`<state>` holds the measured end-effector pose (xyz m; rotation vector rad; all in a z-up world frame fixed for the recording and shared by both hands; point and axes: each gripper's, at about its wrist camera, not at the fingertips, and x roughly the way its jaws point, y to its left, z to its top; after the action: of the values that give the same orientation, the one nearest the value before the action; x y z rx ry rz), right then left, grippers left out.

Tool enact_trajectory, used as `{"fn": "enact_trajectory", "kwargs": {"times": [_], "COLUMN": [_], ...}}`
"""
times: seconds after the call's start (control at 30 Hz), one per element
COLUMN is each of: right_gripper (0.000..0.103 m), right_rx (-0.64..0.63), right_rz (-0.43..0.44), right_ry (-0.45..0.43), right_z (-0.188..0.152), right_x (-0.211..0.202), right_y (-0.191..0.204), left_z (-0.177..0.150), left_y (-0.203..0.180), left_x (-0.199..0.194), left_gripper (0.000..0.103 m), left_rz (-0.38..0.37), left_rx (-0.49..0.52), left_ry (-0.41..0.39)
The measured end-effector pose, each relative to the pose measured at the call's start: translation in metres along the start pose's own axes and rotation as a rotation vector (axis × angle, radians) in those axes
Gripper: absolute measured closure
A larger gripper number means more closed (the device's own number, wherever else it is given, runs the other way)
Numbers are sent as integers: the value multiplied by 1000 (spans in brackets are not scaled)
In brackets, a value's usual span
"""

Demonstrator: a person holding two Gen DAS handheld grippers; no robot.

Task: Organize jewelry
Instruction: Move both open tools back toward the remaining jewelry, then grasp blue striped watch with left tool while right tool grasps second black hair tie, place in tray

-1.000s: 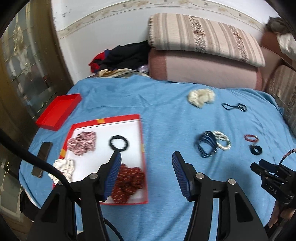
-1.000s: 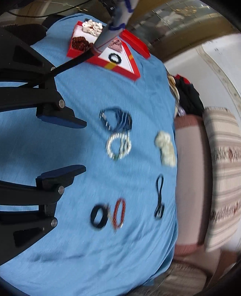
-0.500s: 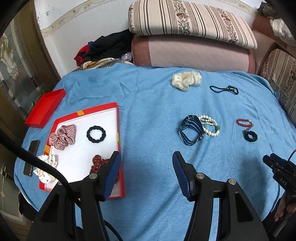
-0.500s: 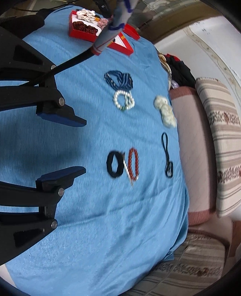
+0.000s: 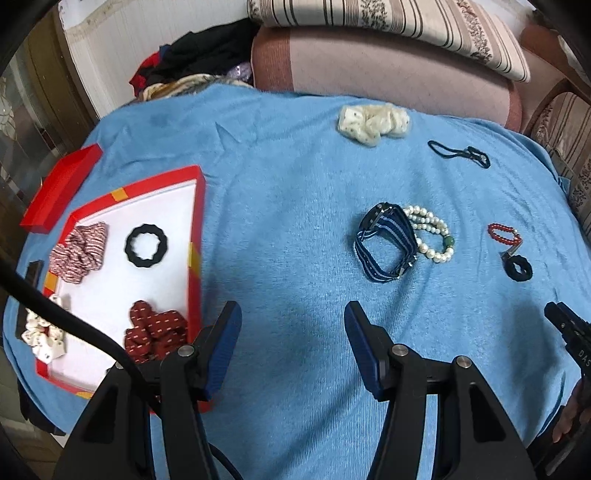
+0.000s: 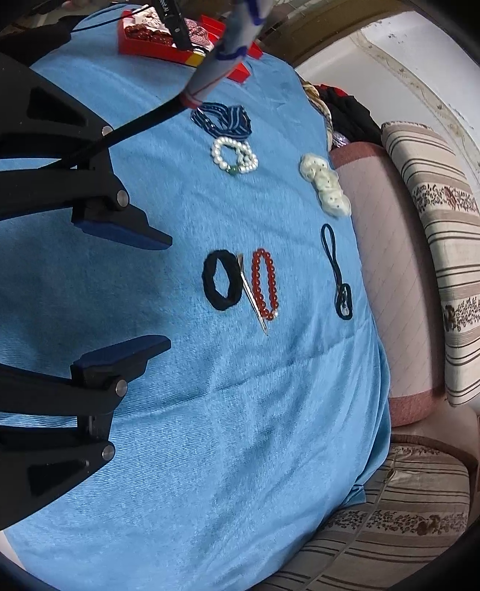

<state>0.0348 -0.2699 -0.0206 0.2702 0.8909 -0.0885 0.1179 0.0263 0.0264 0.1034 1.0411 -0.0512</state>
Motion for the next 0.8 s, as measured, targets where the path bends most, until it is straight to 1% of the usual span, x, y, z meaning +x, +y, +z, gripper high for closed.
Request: {"fn": "enact_trajectory", "kwargs": {"times": [0.07,0.2,0.37,0.43,0.63,0.7,0.8], "right_gripper": [51,50,44,44,44,44,44], "right_rx": [4,9,-2,-9,-10,-7,-4], "right_rz": [-4,-3,12,10,12,12,13], "right_ry": [0,0,-5,-8,0,1,11], "right_z": [4,9,19,21,28,28,28], "right_x": [5,11,20,23,37,40,47], "right_y": [-2,-4,-1,1,0,-1,-3], "left_z": [2,7,16,20,31,33,35], "left_y": [-1,-3,-5,-7,-8,-10,-17], "left_x": [8,23,40,44,63,69,80], "left_gripper": [46,46,46,46,46,46,46], "left_rz": [-5,-40,-113,-141,-177,-219,-256], "left_rx": [-1,-9,-35,-50,-71,-71,-59], "left_ry": [10,25,49,52,65,72,87]}}
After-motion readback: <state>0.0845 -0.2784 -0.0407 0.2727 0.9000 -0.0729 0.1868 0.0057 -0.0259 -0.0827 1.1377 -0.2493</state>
